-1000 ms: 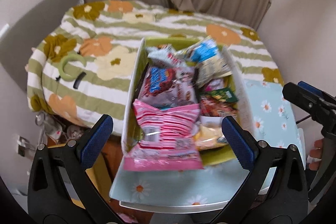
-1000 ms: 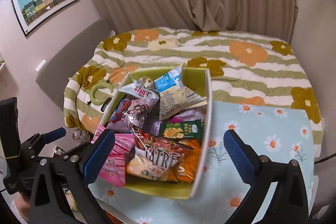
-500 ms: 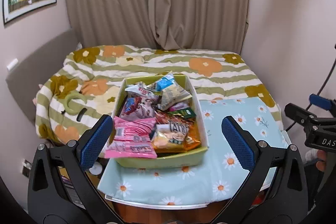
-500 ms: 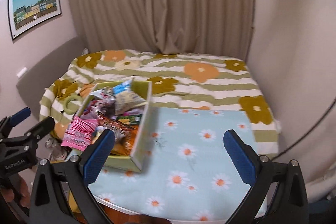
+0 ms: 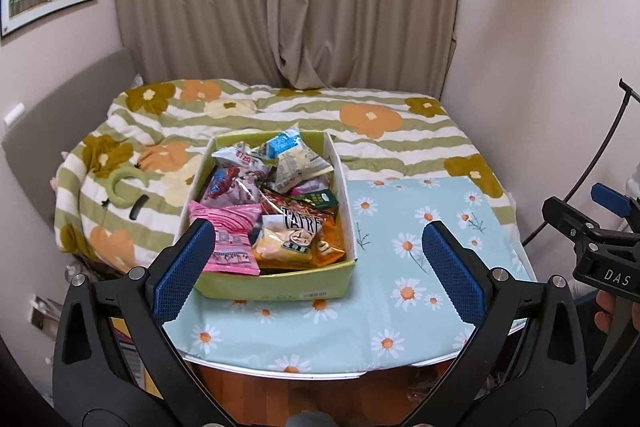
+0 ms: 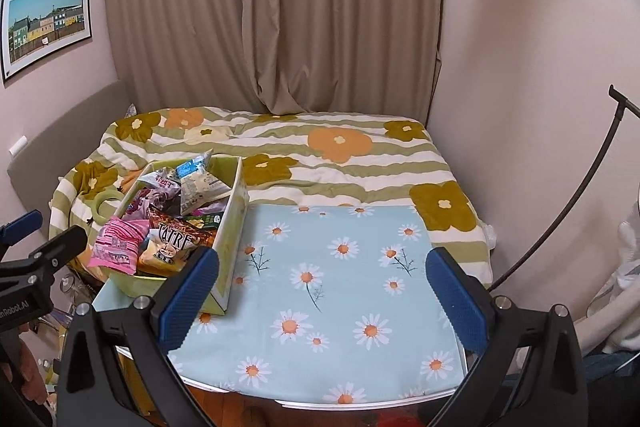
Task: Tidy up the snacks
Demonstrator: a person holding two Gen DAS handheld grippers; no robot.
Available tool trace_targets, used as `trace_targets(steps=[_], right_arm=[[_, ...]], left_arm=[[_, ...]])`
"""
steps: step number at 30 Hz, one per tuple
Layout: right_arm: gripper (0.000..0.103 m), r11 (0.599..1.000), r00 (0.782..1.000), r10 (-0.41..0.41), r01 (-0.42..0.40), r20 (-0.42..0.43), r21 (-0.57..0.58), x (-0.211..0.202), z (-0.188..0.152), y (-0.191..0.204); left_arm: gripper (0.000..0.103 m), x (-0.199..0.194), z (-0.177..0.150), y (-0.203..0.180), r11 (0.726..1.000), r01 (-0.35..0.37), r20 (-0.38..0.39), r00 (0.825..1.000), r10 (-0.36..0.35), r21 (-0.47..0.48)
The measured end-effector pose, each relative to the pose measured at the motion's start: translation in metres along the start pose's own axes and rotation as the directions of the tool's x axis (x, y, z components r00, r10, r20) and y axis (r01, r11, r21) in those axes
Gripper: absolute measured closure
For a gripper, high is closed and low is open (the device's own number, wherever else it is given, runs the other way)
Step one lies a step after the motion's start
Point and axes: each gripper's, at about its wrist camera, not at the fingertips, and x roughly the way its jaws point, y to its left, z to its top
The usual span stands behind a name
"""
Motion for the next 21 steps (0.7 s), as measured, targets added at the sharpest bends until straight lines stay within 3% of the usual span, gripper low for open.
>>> trace_targets(steps=[21], right_arm=[[0.000, 1.000, 1.000, -0.007, 0.008, -0.007, 0.016, 0.0009, -0.0014, 0.0026]], left_arm=[[0.001, -0.0042, 0.0014, 0.0005, 0.999, -0.037, -0.001, 0.999, 0.037, 0.032]])
